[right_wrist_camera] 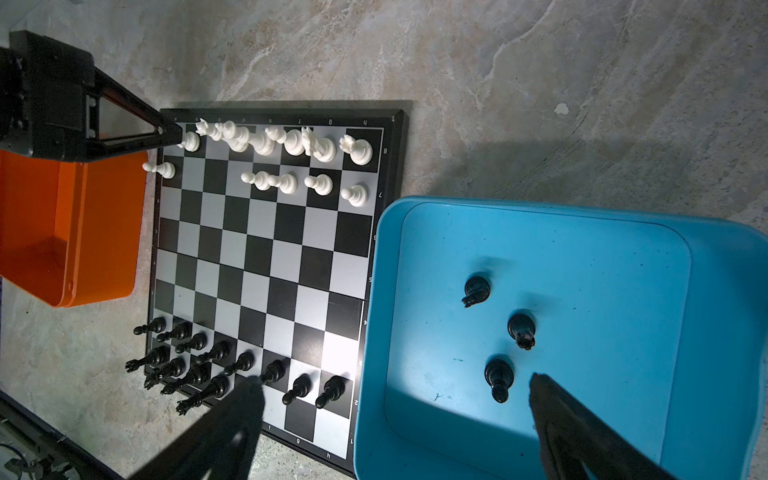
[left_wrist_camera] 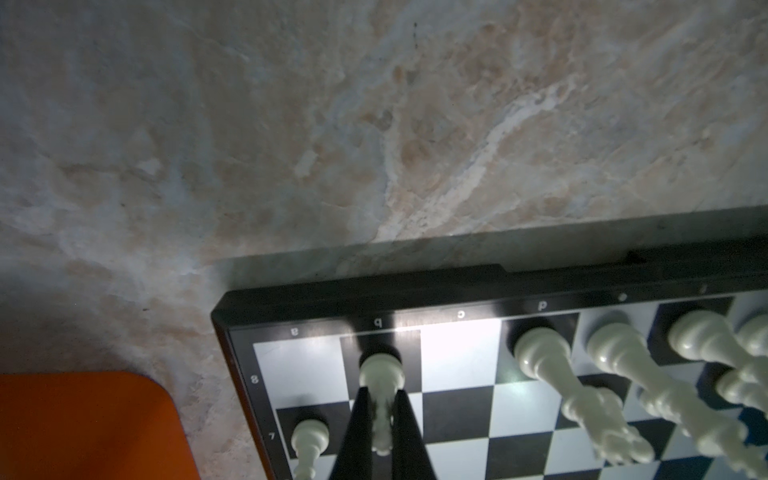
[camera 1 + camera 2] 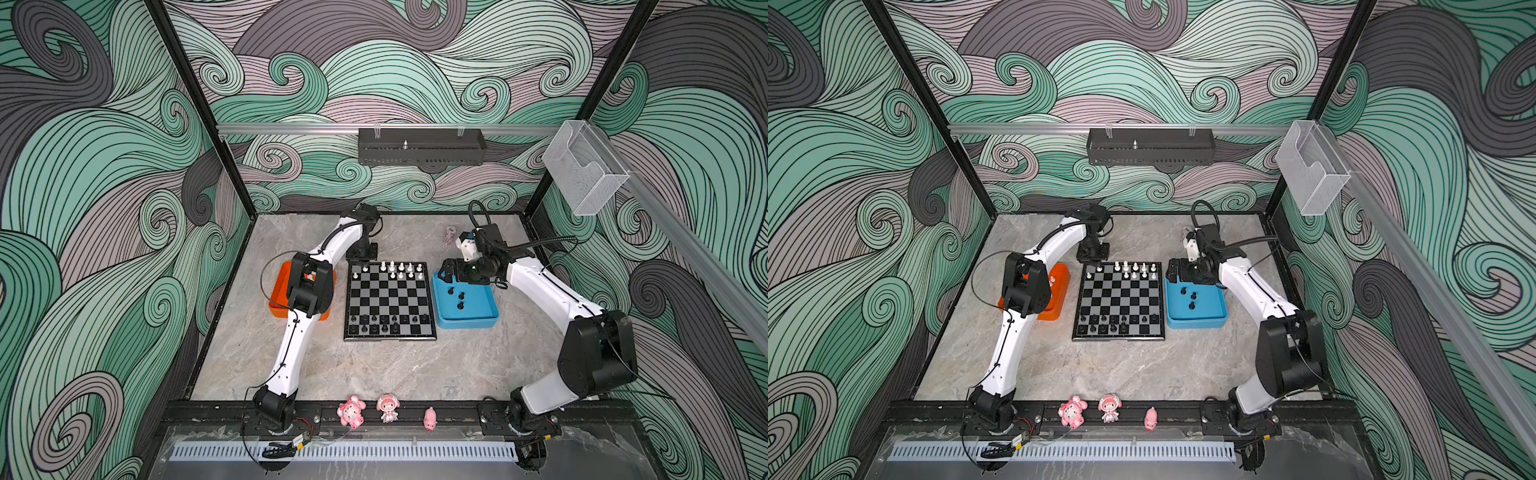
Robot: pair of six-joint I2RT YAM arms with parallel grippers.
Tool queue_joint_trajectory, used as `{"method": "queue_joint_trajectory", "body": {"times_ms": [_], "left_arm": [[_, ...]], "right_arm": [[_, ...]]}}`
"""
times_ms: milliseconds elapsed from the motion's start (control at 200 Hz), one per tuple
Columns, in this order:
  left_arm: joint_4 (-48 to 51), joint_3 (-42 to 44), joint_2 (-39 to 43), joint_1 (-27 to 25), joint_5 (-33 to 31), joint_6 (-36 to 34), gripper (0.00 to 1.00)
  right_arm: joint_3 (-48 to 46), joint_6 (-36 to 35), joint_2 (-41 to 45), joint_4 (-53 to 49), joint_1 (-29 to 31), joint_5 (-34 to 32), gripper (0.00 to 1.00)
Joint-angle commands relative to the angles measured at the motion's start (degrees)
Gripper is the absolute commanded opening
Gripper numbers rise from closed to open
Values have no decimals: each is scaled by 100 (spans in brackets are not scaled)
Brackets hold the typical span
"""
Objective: Set up the chess pieces on the board
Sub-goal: 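Lower the white pawn onto the board's farthest pawn row with the left gripper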
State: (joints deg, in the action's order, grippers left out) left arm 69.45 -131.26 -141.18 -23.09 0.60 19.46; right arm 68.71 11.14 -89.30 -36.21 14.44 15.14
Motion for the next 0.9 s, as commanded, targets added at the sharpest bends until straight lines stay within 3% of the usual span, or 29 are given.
{"method": "queue_joint_trajectory", "body": {"times_ms": [0,425,896], "left_arm": [[183,-211,-85,-65,-77,-39,6],[91,-232,-104,-64,-113,-39,7],[30,-258,25,-69,-52,55,27]], "right_arm": [[-50,-27,-73,-45,-38,55,99],[-44,-27,-91,-50,-55,60,99],[-46,-24,-87,-50,-56,68,99]]}}
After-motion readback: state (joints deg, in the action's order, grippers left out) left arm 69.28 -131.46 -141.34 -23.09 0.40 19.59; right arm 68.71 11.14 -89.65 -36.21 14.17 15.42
